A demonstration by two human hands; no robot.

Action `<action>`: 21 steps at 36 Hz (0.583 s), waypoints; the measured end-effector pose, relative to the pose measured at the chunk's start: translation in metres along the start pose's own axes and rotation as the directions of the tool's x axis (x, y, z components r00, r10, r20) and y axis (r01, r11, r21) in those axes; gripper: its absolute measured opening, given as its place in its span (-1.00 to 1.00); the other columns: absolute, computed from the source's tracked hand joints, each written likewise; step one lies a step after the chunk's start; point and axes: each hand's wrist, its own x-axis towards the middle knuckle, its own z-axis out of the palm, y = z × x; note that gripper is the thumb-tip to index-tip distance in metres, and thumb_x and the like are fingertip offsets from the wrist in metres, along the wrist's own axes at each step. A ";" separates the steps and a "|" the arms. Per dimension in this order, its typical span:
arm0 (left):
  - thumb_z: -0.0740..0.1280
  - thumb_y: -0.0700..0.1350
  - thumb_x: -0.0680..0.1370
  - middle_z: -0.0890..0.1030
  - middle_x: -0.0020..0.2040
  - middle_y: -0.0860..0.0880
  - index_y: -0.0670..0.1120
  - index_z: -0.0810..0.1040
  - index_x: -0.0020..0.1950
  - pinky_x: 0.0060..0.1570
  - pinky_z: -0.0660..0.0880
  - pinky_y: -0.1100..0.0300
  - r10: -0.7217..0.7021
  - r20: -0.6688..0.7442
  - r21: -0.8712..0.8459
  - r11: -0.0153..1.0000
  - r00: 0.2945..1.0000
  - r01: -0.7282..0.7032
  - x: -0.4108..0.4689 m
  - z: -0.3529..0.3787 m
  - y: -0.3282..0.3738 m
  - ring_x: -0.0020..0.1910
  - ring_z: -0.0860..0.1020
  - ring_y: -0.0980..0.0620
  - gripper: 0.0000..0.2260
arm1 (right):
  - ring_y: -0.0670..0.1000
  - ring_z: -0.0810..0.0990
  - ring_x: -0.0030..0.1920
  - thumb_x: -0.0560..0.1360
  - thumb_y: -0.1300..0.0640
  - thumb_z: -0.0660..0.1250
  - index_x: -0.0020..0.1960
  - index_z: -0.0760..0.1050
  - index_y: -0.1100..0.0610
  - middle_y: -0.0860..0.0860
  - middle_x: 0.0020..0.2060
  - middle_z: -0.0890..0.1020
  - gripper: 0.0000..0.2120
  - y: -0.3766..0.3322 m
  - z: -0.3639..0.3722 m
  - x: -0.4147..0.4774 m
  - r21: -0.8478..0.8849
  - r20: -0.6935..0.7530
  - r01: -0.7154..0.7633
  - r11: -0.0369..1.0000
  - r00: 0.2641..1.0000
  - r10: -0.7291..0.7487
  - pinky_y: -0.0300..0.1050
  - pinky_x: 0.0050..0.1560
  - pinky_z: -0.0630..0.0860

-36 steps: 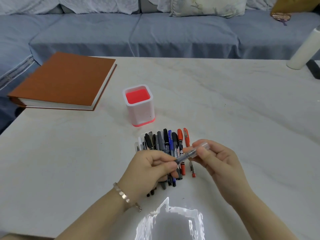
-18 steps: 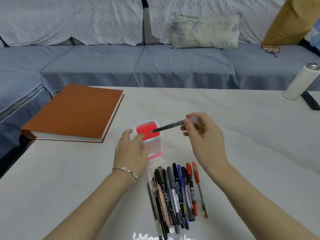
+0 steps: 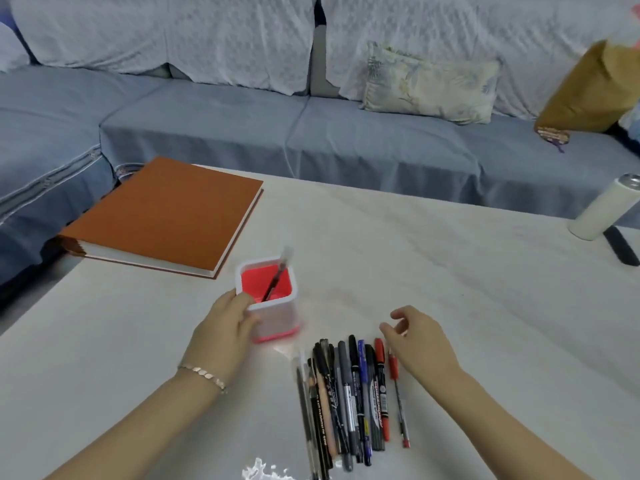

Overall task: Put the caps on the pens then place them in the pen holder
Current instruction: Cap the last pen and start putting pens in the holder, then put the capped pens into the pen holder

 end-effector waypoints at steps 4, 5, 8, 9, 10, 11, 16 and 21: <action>0.30 -0.26 0.48 0.46 -0.07 0.00 -0.14 0.51 0.01 -0.13 0.38 0.16 -0.033 -0.010 -0.004 0.999 0.999 0.032 -0.035 -0.016 -0.010 -0.13 0.48 -0.03 -0.88 | 0.11 0.55 0.04 0.47 -0.19 0.21 0.26 0.32 0.22 0.15 0.11 0.53 -0.44 0.031 0.016 -0.011 -0.191 0.181 -0.175 0.966 0.961 0.209 -0.14 -0.10 0.40; 0.30 -0.25 0.48 0.46 -0.07 0.01 -0.13 0.51 0.01 -0.12 0.39 0.16 -0.049 0.002 -0.008 0.999 0.999 0.050 -0.044 -0.018 -0.012 -0.13 0.49 -0.03 -0.88 | 0.11 0.55 0.02 0.45 -0.20 0.24 0.24 0.32 0.22 0.15 0.10 0.52 -0.43 0.034 0.021 -0.013 -0.204 0.206 -0.177 0.963 0.954 0.220 -0.14 -0.12 0.41; 0.28 -0.24 0.49 0.47 -0.05 0.08 -0.03 0.49 -0.03 -0.10 0.44 0.15 -0.060 0.048 -0.027 0.998 0.997 0.061 -0.065 -0.015 -0.015 -0.12 0.50 0.05 -0.87 | 0.08 0.54 -0.07 0.45 -0.10 0.29 0.17 0.34 0.20 0.12 0.02 0.54 -0.55 0.034 0.034 -0.012 -0.189 0.198 -0.165 0.968 0.959 0.202 -0.13 -0.14 0.43; 0.28 -0.25 0.49 0.47 -0.05 0.13 0.01 0.47 -0.07 -0.10 0.46 0.16 -0.053 0.053 -0.041 0.998 0.997 0.055 -0.070 -0.013 -0.015 -0.12 0.50 0.12 -0.84 | 0.07 0.53 -0.11 0.45 -0.03 0.29 0.13 0.35 0.20 0.11 -0.02 0.56 -0.62 0.033 0.037 -0.010 -0.176 0.194 -0.171 0.969 0.959 0.204 -0.12 -0.16 0.44; 0.28 -0.26 0.48 0.45 -0.06 0.19 0.06 0.44 -0.10 -0.12 0.47 0.19 -0.044 0.053 -0.054 0.997 0.998 0.046 -0.075 -0.011 -0.015 -0.12 0.49 0.19 -0.80 | 0.07 0.53 -0.15 0.45 0.04 0.30 0.08 0.37 0.21 0.11 -0.08 0.57 -0.69 0.031 0.040 -0.008 -0.163 0.198 -0.180 0.970 0.957 0.211 -0.12 -0.19 0.46; 0.29 -0.27 0.48 0.43 -0.05 0.25 0.09 0.42 -0.13 -0.14 0.46 0.23 -0.034 0.050 -0.062 0.997 0.998 0.037 -0.078 -0.010 -0.015 -0.10 0.47 0.23 -0.77 | 0.06 0.54 -0.19 0.43 0.09 0.31 0.03 0.37 0.21 0.09 -0.15 0.56 -0.74 0.029 0.042 -0.006 -0.152 0.205 -0.193 0.969 0.953 0.222 -0.11 -0.23 0.46; 0.27 -0.25 0.48 0.44 0.01 0.19 0.06 0.45 -0.07 -0.11 0.52 0.10 -0.039 0.077 -0.078 0.996 0.996 0.045 -0.088 0.003 -0.007 -0.10 0.48 0.19 -0.81 | -0.03 0.42 -0.35 0.39 0.18 0.37 -0.15 0.29 0.19 0.00 -0.37 0.40 -0.75 0.015 0.038 0.000 -0.215 0.242 -0.194 0.957 0.939 0.244 -0.23 -0.48 0.28; 0.25 -0.09 0.51 0.41 0.16 0.15 -0.01 0.47 0.05 -0.09 0.56 0.12 -0.036 0.052 -0.115 0.992 0.998 0.042 -0.092 0.014 0.002 -0.06 0.51 0.13 -0.87 | 0.06 0.45 -0.30 0.33 0.23 0.36 -0.36 0.23 0.15 0.03 -0.41 0.41 -0.71 0.017 0.035 0.001 -0.273 0.283 -0.148 0.950 0.932 0.227 -0.22 -0.46 0.30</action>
